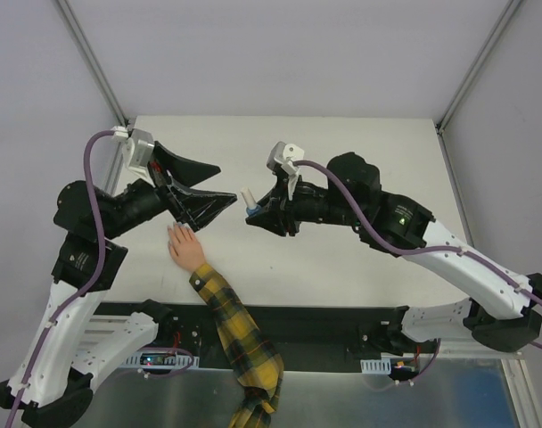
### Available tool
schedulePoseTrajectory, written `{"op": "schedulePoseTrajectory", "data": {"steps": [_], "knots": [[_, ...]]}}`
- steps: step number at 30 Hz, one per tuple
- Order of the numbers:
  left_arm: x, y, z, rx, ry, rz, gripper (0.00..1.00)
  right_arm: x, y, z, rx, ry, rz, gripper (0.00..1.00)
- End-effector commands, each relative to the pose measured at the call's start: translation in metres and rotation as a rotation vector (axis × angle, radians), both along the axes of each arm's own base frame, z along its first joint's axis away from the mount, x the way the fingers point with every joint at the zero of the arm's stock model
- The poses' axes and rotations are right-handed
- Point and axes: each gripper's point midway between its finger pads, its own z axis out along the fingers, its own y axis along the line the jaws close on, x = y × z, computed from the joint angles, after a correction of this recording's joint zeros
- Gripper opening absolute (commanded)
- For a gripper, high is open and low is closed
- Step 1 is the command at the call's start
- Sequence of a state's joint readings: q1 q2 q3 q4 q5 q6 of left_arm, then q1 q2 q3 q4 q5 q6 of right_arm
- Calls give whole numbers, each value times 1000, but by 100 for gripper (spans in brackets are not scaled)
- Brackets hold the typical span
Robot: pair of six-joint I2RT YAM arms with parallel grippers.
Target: Paint the nails
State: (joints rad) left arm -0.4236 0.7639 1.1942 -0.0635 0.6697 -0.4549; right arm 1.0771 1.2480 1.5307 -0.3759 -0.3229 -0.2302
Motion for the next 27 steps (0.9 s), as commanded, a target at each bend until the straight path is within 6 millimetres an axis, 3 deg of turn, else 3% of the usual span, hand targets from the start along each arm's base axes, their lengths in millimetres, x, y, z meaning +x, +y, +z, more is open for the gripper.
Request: {"op": "schedulePoseTrajectory", "data": {"steps": [1, 17, 20, 21, 22, 24, 25, 27], "knots": [[17, 13, 0, -26, 10, 138, 90, 37, -5, 18, -6, -103, -247, 0], [41, -14, -20, -43, 91, 104, 88, 48, 13, 27, -57, -191, -356, 0], [42, -17, -29, -21, 102, 93, 74, 48, 14, 26, -67, -220, -374, 0], [44, -18, -35, -11, 112, 93, 64, 48, 14, 24, -74, -224, -378, 0], [42, -19, -37, -7, 113, 81, 41, 48, 15, 24, -76, -224, -379, 0], [36, -22, -37, 5, 107, 40, 20, 47, 16, 21, -83, -216, -367, 0], [33, -24, -37, 14, 100, 17, 3, 43, 15, 22, -80, -215, -350, 0], [12, -31, -37, 51, 43, -106, 0, 34, 18, 12, -83, -197, -271, 0]]}}
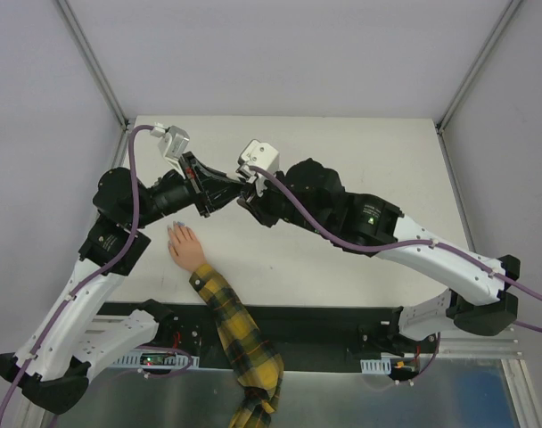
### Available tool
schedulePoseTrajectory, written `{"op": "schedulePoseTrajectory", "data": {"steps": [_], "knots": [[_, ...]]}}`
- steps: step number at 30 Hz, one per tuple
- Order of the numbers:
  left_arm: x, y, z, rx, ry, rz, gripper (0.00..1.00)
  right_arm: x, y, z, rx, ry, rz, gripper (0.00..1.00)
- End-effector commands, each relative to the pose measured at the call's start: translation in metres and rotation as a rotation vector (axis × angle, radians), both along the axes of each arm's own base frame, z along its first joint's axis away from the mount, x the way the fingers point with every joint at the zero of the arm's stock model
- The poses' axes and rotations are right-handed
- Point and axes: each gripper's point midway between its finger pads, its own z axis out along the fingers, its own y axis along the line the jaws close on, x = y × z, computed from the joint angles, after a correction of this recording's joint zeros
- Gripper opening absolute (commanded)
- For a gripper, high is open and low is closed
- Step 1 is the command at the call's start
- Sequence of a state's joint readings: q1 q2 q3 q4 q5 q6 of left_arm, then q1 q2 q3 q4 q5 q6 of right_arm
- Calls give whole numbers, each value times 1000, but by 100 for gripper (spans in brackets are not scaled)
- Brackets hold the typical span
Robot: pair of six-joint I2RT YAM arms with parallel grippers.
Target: Paint the nails
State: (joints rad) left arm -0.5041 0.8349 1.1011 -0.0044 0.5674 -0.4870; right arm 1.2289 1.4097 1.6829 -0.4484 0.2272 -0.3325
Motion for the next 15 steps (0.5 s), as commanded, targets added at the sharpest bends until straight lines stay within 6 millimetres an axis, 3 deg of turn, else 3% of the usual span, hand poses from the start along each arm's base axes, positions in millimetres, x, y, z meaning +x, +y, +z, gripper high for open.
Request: {"op": "schedulePoseTrajectory", "data": {"steps": [1, 3, 4, 6, 7, 8, 10, 11, 15], "knots": [[-28, -9, 3, 40, -109, -187, 0, -25, -4, 28, 95, -3, 146, 0], [-55, -12, 5, 57, -156, -347, 0, -53, 1, 31, 179, 95, 367, 0], [-56, -10, 5, 60, -153, -368, 0, -65, -3, 28, 198, 135, 451, 0], [-80, -8, 11, 50, -200, -521, 0, -92, -11, 40, 266, 201, 664, 0], [-84, -7, 11, 47, -213, -558, 0, -101, -15, 31, 262, 236, 725, 0], [-91, -6, 5, 37, -172, -612, 0, -120, -27, 50, 325, 194, 882, 0], [-104, -4, 16, 8, -295, -689, 0, -136, -36, 56, 395, 288, 999, 0], [-107, -3, 14, -13, -214, -711, 0, -135, -37, 61, 427, 259, 1056, 0], [-112, -1, 16, -20, -262, -737, 0, -138, -40, 57, 425, 286, 1064, 0]]}}
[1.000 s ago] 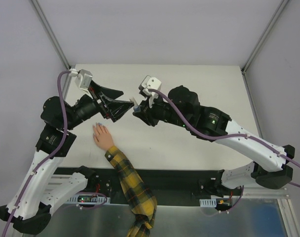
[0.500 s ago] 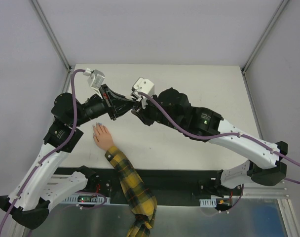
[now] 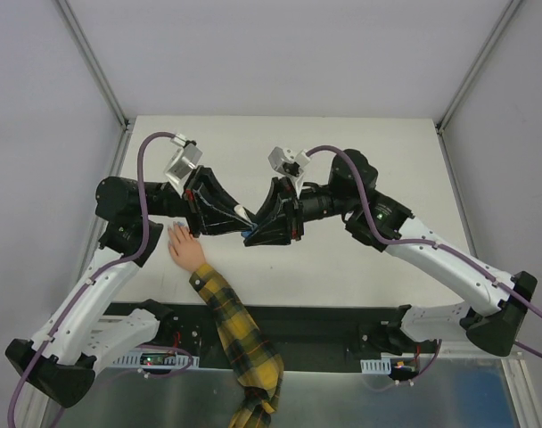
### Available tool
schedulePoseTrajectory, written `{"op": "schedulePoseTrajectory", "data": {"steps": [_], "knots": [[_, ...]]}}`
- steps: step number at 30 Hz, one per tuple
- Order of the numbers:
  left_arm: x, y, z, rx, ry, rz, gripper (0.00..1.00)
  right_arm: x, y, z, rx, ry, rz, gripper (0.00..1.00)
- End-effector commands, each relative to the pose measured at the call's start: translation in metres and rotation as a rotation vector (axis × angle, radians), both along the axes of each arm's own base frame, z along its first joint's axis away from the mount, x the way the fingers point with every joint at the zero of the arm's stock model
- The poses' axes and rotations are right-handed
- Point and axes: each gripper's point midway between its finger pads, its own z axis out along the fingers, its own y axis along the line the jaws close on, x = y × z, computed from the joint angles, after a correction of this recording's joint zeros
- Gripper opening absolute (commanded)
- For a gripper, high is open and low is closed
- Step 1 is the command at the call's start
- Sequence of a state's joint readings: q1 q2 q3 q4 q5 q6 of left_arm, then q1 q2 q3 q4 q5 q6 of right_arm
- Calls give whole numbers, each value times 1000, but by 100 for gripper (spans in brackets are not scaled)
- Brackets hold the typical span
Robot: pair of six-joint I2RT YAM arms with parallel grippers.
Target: Paint the nails
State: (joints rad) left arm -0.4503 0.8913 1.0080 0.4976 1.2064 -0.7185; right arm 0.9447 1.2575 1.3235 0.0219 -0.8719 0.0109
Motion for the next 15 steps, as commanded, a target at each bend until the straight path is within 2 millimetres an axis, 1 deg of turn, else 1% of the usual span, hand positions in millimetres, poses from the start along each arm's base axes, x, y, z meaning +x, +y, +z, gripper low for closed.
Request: {"op": "schedulePoseTrajectory", "data": {"steps": [1, 3, 4, 5, 6, 7, 8, 9, 10, 11, 12, 13, 14, 15], "knots": [[-30, 12, 4, 3, -93, -137, 0, -46, -29, 47, 181, -92, 258, 0], [-25, 11, 10, 4, -104, -97, 0, -37, -25, 47, 176, -67, 210, 0], [-14, 7, 1, 56, 46, -42, 10, -35, -25, 50, 176, -67, 190, 0], [-11, 9, 13, 46, -47, 5, 26, -28, -23, 41, 141, -72, 141, 0], [-8, 9, 13, 56, -47, 34, 41, -24, -25, 43, 137, -103, 106, 0], [-5, 11, 12, 63, -47, 62, 63, -19, -24, 38, 116, -118, 68, 0], [1, 12, 13, 62, -40, 105, 68, -6, -22, 32, 90, -132, -10, 0], [5, 15, 16, 53, -33, 149, 78, 0, -21, 31, 69, -132, -51, 0], [9, 16, 18, 48, -17, 185, 84, 8, -19, 28, 42, -130, -97, 0], [16, 17, 23, 41, 17, 240, 92, 21, -19, 18, -19, -114, -180, 0], [18, 18, 24, 41, 30, 264, 94, 26, -19, 14, -38, -147, -207, 0], [20, 19, 26, 33, 29, 283, 95, 31, -19, 10, -74, -171, -273, 0], [27, 20, 22, 38, 69, 323, 98, 35, -19, 8, -89, -192, -312, 0], [31, 20, 21, 36, 84, 344, 98, 40, -17, 6, -100, -224, -343, 0]]}}
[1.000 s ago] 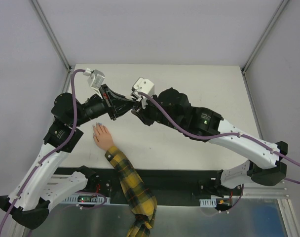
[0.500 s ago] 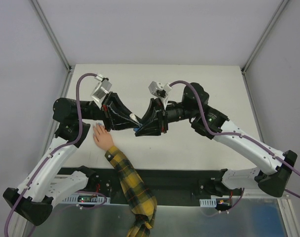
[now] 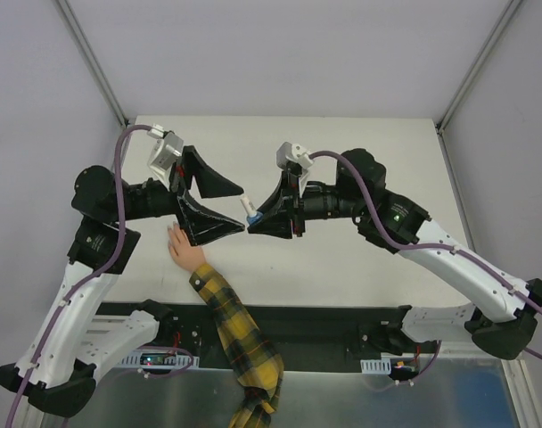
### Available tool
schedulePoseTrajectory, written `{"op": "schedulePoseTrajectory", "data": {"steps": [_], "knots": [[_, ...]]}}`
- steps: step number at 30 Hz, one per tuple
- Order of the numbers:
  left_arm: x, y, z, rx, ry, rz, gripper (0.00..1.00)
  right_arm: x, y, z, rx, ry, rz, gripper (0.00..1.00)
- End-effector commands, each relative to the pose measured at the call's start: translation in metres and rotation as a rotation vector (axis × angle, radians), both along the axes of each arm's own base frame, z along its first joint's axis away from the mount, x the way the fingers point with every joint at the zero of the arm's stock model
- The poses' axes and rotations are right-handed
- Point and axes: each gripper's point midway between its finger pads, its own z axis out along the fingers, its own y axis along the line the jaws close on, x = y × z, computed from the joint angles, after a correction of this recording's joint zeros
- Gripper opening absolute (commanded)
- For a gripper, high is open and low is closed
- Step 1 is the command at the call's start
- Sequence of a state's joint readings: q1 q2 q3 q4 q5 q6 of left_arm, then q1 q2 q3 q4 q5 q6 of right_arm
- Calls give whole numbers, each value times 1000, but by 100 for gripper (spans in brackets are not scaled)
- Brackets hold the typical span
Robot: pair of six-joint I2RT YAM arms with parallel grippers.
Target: Paint the nails
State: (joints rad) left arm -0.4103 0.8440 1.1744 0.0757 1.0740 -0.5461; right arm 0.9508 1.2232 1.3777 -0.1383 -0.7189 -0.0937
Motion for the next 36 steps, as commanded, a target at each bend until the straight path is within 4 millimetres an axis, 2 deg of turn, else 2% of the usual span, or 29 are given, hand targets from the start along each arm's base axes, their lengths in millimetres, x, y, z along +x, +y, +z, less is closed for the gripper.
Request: {"op": "schedulePoseTrajectory", "data": {"steps": [1, 3, 4, 6, 9, 13, 14, 15, 18, 24, 29, 32, 33, 34, 35, 36], "knots": [[27, 7, 1, -11, 68, 190, 99, 32, -5, 3, -87, -162, -268, 0], [41, 11, 0, -20, 107, 286, 99, 31, 0, 8, -106, -193, -308, 0], [44, 12, -3, -20, 113, 306, 99, 41, -2, 11, -120, -215, -384, 0], [48, 16, -3, -25, 93, 347, 99, 41, 4, 10, -126, -253, -421, 0], [59, 23, -6, -21, 104, 430, 97, 56, 6, 14, -120, -258, -540, 0], [60, 24, -7, -17, 99, 440, 91, 59, 13, 13, -127, -286, -581, 0], [61, 24, -8, -18, 107, 444, 90, 60, 14, 18, -118, -287, -588, 0], [58, 24, -5, -26, 116, 439, 85, 60, 18, 14, -138, -288, -591, 0], [53, 21, 1, -24, 105, 400, 81, 58, 22, 19, -148, -326, -611, 1], [54, 18, -8, -8, 154, 385, 58, 57, 29, 29, -129, -353, -635, 0], [56, 18, -14, 6, 168, 391, 0, 61, 32, 27, -144, -366, -663, 0], [46, 14, -12, 23, 124, 324, 0, 56, 29, 25, -156, -375, -633, 0], [42, 13, -10, 30, 90, 297, 0, 48, 33, 25, -136, -375, -577, 0], [39, 11, -10, 36, 74, 268, 0, 37, 36, 16, -131, -358, -490, 0], [33, 9, -9, 42, 58, 226, 0, 35, 29, 22, -92, -313, -419, 0], [15, 6, -5, 49, 15, 117, 0, -4, 36, 31, -9, -254, -170, 0]]}}
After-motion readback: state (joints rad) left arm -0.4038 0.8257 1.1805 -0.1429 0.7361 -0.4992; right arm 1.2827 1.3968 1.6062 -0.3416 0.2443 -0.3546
